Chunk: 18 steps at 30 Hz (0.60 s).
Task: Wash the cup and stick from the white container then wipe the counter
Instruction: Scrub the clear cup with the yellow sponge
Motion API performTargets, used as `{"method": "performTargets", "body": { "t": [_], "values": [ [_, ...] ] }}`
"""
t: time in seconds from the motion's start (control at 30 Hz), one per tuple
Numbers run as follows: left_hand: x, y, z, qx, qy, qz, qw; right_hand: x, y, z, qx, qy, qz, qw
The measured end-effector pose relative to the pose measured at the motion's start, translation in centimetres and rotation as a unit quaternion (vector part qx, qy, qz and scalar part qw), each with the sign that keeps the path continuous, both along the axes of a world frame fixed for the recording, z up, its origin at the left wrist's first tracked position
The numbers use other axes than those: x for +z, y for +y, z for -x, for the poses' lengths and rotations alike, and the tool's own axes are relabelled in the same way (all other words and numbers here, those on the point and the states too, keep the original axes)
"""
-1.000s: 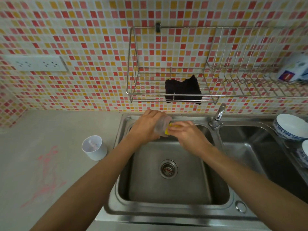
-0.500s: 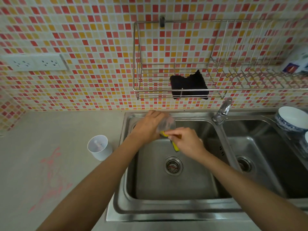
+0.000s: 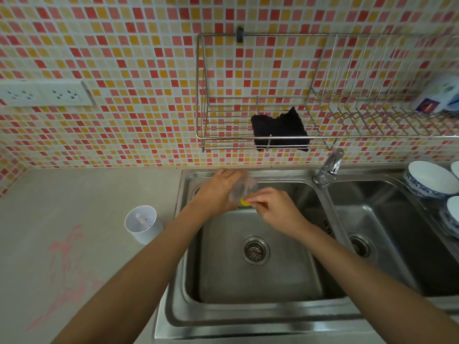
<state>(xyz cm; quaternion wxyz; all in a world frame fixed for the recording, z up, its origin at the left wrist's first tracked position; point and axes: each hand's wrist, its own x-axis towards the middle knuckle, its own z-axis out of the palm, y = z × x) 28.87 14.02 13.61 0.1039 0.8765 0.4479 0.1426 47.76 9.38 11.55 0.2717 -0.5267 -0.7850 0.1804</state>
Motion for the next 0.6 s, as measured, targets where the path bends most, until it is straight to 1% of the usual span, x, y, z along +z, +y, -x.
{"method": "performTargets", "body": {
  "t": [0.07, 0.13, 0.27, 0.47, 0.53, 0.6],
  "values": [
    [0.4, 0.0, -0.2, -0.005, 0.002, 0.009, 1.0, -0.5, 0.4, -0.6, 0.024, -0.1, -0.089, 0.991],
    [0.8, 0.1, -0.3, -0.008, 0.001, 0.019, 1.0, -0.8, 0.1, -0.8, 0.013, -0.132, -0.126, 0.983],
    [0.6, 0.4, 0.1, -0.025, -0.012, 0.05, 0.998, -1.3, -0.8, -0.9, 0.018, -0.14, -0.152, 0.978],
    [0.3, 0.3, 0.1, -0.019, -0.065, 0.086, 0.994, -1.5, -0.7, -0.5, 0.023, -0.125, -0.217, 0.968],
    [0.1, 0.0, -0.1, -0.003, -0.081, 0.084, 0.993, -1.2, -0.6, -0.3, 0.023, -0.118, -0.223, 0.967],
    [-0.6, -0.2, -0.3, 0.016, -0.103, 0.042, 0.994, -0.8, -0.5, 0.0, 0.029, -0.12, -0.215, 0.969]
  ]
}}
